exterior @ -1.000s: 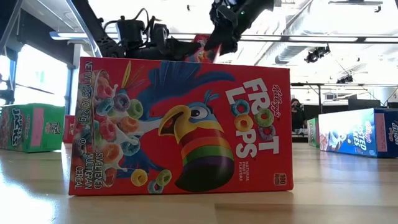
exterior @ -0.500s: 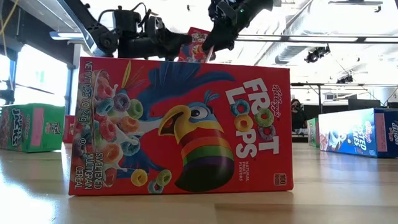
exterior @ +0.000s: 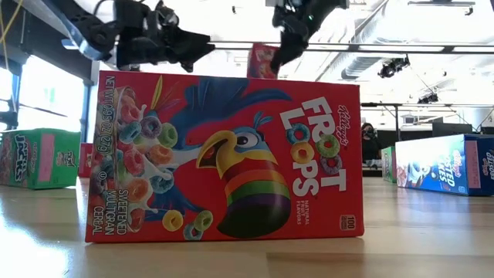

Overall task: Stack cereal on shelf
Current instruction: Put the middle red cereal box on the shelf

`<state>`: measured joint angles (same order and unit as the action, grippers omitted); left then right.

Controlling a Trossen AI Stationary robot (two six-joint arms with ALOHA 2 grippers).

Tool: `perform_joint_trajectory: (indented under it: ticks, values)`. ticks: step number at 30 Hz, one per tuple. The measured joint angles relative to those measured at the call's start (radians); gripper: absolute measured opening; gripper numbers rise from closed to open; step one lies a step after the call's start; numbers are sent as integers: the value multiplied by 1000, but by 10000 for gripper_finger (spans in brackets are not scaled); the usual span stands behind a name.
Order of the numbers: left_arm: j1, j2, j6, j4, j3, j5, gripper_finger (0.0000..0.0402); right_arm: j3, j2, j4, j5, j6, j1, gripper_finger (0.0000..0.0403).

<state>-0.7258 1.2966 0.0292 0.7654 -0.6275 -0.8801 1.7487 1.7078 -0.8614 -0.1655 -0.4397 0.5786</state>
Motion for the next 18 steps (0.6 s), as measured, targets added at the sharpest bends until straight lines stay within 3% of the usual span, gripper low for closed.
perform_joint_trajectory:
  ticks: [9,18]
  values:
    - [45,-107,3,-9,100,45,140,-218,7,98,-50,-213,160,153]
    - [74,-114,4,-12,109,52,120,-339,7,217,-48,-242,187,153]
